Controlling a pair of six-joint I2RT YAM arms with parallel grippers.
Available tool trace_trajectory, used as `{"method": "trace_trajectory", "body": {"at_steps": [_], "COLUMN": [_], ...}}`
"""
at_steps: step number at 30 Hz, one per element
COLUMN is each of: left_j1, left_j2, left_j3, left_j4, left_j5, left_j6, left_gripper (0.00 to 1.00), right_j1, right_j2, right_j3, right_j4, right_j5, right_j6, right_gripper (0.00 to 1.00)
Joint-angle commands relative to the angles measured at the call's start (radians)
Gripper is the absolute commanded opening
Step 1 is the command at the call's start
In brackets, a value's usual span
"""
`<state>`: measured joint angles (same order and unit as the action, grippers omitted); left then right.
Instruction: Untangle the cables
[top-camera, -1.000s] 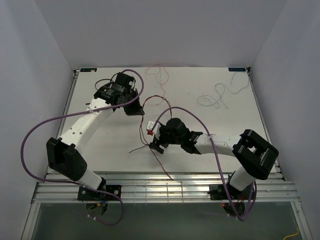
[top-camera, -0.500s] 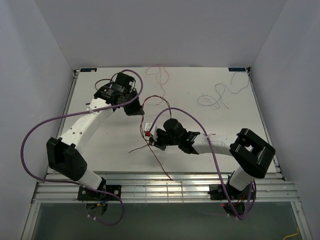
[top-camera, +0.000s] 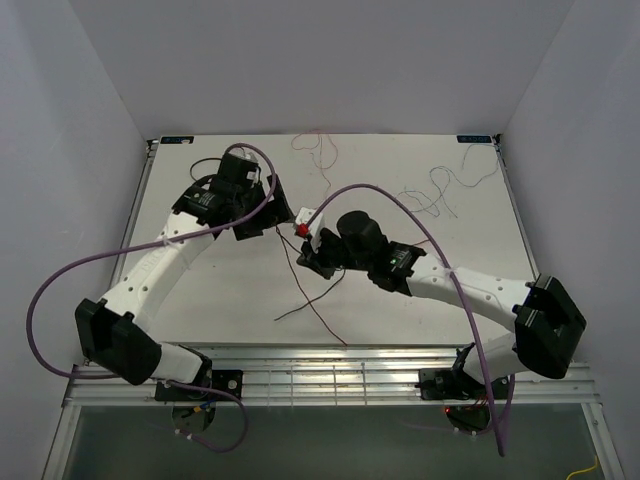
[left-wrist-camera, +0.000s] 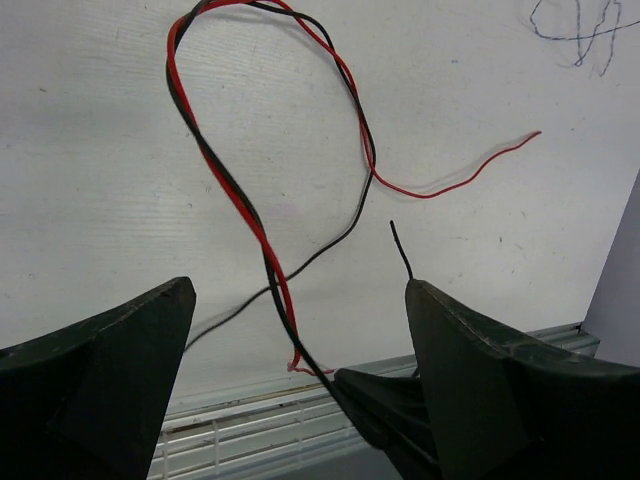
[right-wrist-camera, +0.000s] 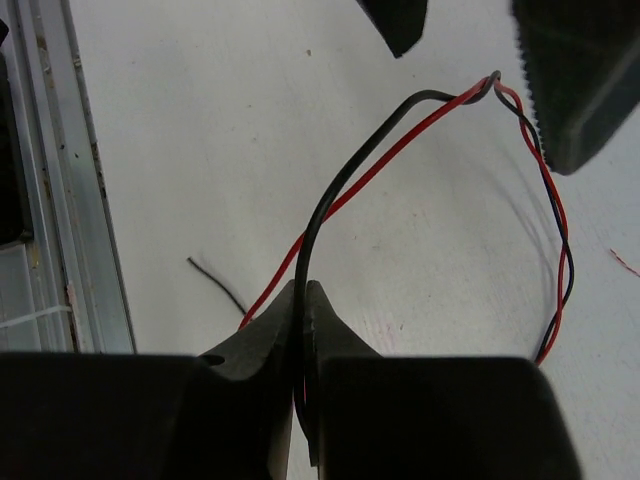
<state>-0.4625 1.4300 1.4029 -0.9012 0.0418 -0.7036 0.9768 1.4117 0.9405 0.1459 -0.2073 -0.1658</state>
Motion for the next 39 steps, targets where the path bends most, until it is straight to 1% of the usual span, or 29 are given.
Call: {"method": "trace_trajectory", "body": {"at_steps": [1, 2, 3, 5, 12, 15, 18, 20, 21, 23, 25, 27, 28, 30, 31, 36, 37, 39], "left_j1": [-0.005, -0.005, -0.005, -0.005, -0.005, -0.005, -0.005, -0.005, -0.005, -0.005, -0.005, -0.005, -0.005, -0.005, -0.005, -0.007, -0.007, -0.008], "left_j2": [-0.14, -0.187, -0.207, -0.264, -0.437, -0.454, -0.46, -0.45, -0.441, -0.41, -0.392, -0.375, -0.375, -0.384, -0.39, -0.421, -0.419, -0.408], "left_j3": [-0.045, -0.08, -0.097, -0.136, -0.272, -0.297, -0.337, -0.383, -0.396, -0.439, -0.472, -0.513, -0.53, -0.58, -0.597, -0.708, -0.722, -0.734], "left_j4": [0.062, 0.076, 0.084, 0.079, 0.139, 0.162, 0.218, 0.295, 0.318, 0.383, 0.45, 0.51, 0.583, 0.665, 0.736, 0.88, 0.931, 0.959], "left_j5": [-0.054, -0.045, -0.043, -0.049, -0.043, 0.051, 0.127, 0.167, 0.179, 0.184, 0.143, 0.13, 0.122, 0.122, 0.118, 0.052, 0.049, 0.041], "left_j6": [0.012, 0.016, 0.024, 0.018, 0.027, 0.053, 0.05, 0.041, 0.027, 0.006, -0.046, -0.095, -0.114, -0.14, -0.163, -0.204, -0.204, -0.197], "left_gripper": [0.98, 0.98, 0.98, 0.98, 0.98, 0.98, 0.98, 0.98, 0.98, 0.98, 0.98, 0.96, 0.96, 0.96, 0.95, 0.96, 0.97, 0.98], "right_j1": [-0.027, -0.036, -0.049, -0.082, -0.107, -0.116, -0.121, -0.121, -0.122, -0.127, -0.135, -0.139, -0.144, -0.148, -0.151, -0.168, -0.171, -0.173], "right_j2": [0.0, 0.004, 0.018, 0.033, 0.079, 0.093, 0.105, 0.105, 0.105, 0.102, 0.099, 0.098, 0.099, 0.104, 0.105, 0.125, 0.127, 0.133], "right_j3": [0.145, 0.171, 0.231, 0.285, 0.395, 0.434, 0.455, 0.46, 0.466, 0.471, 0.48, 0.489, 0.492, 0.501, 0.507, 0.527, 0.532, 0.546], "right_j4": [-0.207, -0.236, -0.267, -0.344, -0.43, -0.456, -0.466, -0.467, -0.468, -0.467, -0.467, -0.467, -0.47, -0.473, -0.473, -0.473, -0.473, -0.473], "right_j5": [0.06, 0.06, 0.048, 0.011, -0.064, -0.075, -0.095, -0.103, -0.103, -0.104, -0.121, -0.142, -0.165, -0.187, -0.202, -0.245, -0.25, -0.254], "right_j6": [0.048, 0.063, 0.08, 0.126, 0.147, 0.155, 0.158, 0.161, 0.193, 0.209, 0.242, 0.27, 0.3, 0.33, 0.341, 0.416, 0.42, 0.431], "right_gripper": [0.08, 0.08, 0.08, 0.08, 0.08, 0.08, 0.08, 0.08, 0.08, 0.08, 0.08, 0.08, 0.08, 0.08, 0.08, 0.08, 0.08, 0.08]}}
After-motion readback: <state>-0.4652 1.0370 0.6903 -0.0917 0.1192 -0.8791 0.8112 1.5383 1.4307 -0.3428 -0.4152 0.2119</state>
